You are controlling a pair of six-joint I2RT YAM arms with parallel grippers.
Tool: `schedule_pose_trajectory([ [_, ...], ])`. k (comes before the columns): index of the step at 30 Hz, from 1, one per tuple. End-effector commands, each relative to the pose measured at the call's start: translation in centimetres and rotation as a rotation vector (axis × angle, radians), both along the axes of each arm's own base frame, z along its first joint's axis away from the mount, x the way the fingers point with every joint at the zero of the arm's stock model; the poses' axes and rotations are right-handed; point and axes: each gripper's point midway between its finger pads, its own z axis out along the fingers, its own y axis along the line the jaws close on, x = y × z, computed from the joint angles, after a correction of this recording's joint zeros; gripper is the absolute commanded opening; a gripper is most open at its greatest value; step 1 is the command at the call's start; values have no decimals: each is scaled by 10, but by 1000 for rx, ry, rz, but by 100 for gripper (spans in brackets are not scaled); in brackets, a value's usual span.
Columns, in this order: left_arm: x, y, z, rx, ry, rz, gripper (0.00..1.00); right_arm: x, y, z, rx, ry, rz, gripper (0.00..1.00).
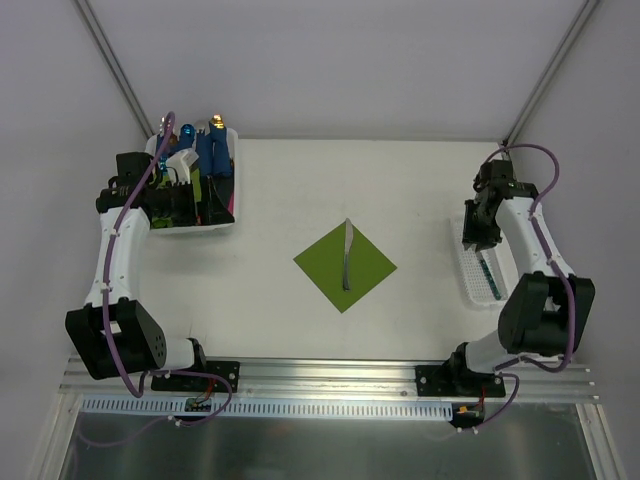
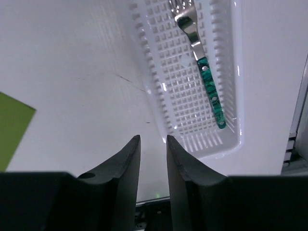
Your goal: Place the utensils on the paper napkin and roll it up
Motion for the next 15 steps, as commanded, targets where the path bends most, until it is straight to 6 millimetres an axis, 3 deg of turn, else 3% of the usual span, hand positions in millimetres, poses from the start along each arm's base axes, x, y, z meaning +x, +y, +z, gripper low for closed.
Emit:
schedule_pose_trajectory([
  [1, -2, -5, 6, -44, -20, -42, 99, 2, -32, -17, -124, 105, 61, 31],
  [3, 0, -7, 5, -59, -12, -48, 99, 12, -40, -23, -145, 131, 51, 32],
  [4, 2, -7, 4, -66, -6, -50, 99, 16, -44, -35, -160, 180, 54, 32],
  [8, 3, -7, 3, -66, -2, -50, 99, 32, -60, -37, -222, 217, 53, 35],
  [15, 3, -7, -2, -73, 17, -51, 99, 35, -67, -59, -182, 266, 38, 40],
])
